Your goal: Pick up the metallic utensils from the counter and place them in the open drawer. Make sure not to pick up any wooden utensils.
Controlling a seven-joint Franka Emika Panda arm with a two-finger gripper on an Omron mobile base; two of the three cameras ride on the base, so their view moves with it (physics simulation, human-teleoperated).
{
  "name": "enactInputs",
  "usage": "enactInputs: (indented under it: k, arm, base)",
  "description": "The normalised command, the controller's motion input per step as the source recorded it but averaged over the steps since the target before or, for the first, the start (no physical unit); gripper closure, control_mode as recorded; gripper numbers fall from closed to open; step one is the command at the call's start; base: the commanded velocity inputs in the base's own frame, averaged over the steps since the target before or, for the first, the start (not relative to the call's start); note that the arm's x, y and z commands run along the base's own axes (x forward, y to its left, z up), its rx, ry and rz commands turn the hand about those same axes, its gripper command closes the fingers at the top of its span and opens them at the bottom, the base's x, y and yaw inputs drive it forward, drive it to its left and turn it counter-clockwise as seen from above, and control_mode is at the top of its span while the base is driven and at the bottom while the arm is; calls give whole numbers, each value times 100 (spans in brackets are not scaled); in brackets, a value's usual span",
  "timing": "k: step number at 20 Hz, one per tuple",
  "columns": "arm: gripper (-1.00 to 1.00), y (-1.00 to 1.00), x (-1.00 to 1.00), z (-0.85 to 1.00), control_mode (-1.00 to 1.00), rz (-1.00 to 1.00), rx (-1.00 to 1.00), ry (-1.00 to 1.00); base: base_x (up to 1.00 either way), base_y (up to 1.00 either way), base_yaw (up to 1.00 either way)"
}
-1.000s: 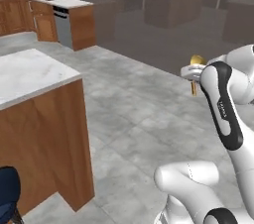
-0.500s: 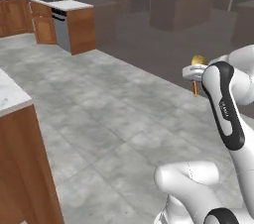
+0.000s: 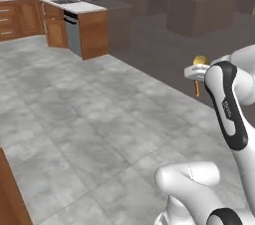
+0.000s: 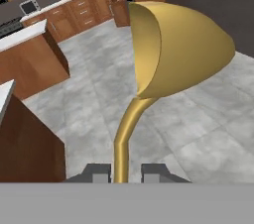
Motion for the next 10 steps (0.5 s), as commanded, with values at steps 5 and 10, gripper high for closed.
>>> enactInputs:
  k: [5,10]
  arm:
    - [100,0,0,0,100,0,0,0]
    - [100,0,0,0,100,0,0,0]
  base:
    - [100,-2,19]
    - [100,25,14]
